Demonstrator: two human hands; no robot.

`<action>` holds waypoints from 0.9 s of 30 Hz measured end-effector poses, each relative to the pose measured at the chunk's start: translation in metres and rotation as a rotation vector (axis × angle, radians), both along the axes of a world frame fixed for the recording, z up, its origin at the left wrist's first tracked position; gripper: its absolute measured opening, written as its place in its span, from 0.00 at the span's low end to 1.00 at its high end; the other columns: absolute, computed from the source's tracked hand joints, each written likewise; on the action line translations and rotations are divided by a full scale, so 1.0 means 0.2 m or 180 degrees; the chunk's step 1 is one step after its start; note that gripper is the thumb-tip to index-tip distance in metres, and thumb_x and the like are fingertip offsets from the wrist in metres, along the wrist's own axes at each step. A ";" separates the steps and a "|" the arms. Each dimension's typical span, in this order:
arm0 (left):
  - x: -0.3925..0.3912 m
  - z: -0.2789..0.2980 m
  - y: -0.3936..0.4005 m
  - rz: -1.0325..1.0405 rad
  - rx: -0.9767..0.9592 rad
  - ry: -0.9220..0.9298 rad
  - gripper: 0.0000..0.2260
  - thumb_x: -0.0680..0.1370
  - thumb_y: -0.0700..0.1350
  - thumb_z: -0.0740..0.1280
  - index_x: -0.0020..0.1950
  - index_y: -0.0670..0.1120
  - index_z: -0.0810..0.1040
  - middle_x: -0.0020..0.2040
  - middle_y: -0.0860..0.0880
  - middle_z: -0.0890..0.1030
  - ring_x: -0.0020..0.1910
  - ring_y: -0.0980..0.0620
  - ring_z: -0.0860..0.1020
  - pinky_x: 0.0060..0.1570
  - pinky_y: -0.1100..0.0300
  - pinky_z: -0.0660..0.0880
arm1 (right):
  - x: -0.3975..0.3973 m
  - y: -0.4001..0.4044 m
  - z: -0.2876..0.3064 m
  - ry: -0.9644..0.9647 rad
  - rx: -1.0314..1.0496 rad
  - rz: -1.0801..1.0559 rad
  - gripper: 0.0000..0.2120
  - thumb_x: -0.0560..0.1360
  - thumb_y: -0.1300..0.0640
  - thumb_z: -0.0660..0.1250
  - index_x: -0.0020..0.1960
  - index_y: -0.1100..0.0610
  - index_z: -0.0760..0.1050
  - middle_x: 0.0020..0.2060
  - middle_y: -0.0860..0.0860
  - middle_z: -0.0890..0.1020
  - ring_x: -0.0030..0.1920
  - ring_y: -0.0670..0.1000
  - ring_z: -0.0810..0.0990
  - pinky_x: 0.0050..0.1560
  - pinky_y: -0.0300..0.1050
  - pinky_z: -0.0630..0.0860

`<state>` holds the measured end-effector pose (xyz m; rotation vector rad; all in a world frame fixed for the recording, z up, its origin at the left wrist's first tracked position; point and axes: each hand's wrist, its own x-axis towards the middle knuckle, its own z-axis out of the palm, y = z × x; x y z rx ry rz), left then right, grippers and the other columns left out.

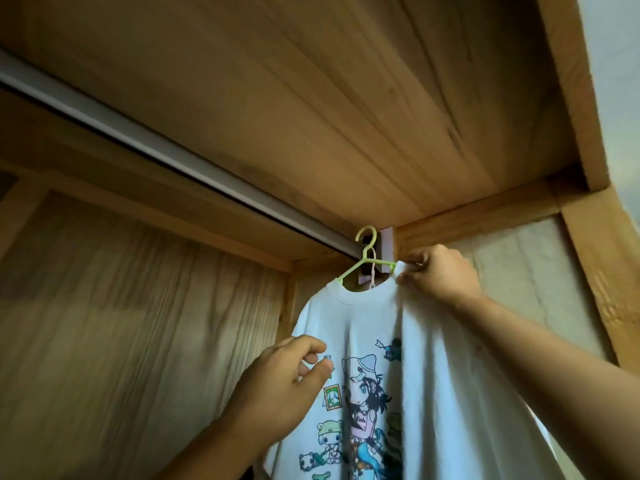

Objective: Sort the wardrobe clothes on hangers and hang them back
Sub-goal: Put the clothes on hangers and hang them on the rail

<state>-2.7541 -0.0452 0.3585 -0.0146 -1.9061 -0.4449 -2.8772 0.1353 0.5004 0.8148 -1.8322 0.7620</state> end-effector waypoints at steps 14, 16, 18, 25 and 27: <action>-0.08 0.00 -0.03 -0.0055 -0.0025 0.0146 0.08 0.76 0.55 0.65 0.54 0.58 0.77 0.48 0.59 0.78 0.45 0.62 0.77 0.48 0.65 0.74 | -0.12 0.01 -0.01 -0.0155 0.0491 0.0356 0.14 0.72 0.55 0.71 0.57 0.48 0.80 0.50 0.51 0.84 0.52 0.51 0.81 0.52 0.44 0.77; -0.10 -0.01 -0.03 -0.0081 -0.0008 0.0134 0.11 0.75 0.58 0.63 0.54 0.57 0.77 0.47 0.60 0.78 0.46 0.64 0.76 0.47 0.65 0.74 | -0.14 0.03 -0.04 -0.0090 0.0427 0.0237 0.21 0.72 0.52 0.72 0.64 0.50 0.75 0.55 0.53 0.81 0.57 0.53 0.79 0.56 0.45 0.75; -0.13 -0.03 -0.01 -0.0108 0.0000 0.0102 0.12 0.74 0.59 0.62 0.54 0.57 0.77 0.47 0.60 0.78 0.46 0.64 0.76 0.48 0.65 0.74 | -0.15 0.05 -0.07 0.0037 0.0229 0.0155 0.27 0.71 0.49 0.72 0.68 0.52 0.71 0.57 0.55 0.78 0.58 0.56 0.77 0.58 0.47 0.73; -0.20 -0.21 0.17 -0.0619 0.0224 -0.0041 0.19 0.66 0.65 0.61 0.48 0.56 0.80 0.45 0.59 0.82 0.43 0.63 0.79 0.49 0.56 0.77 | 0.05 0.24 -0.47 0.0917 -0.0832 0.0755 0.19 0.71 0.53 0.71 0.60 0.56 0.75 0.52 0.51 0.76 0.55 0.54 0.76 0.54 0.51 0.74; -0.19 -0.31 0.25 -0.0737 0.0244 -0.0138 0.20 0.64 0.66 0.59 0.46 0.57 0.80 0.43 0.60 0.82 0.42 0.63 0.79 0.48 0.57 0.77 | 0.15 0.32 -0.69 0.0877 -0.1015 0.1031 0.18 0.70 0.52 0.69 0.58 0.53 0.76 0.49 0.45 0.76 0.52 0.47 0.76 0.51 0.41 0.72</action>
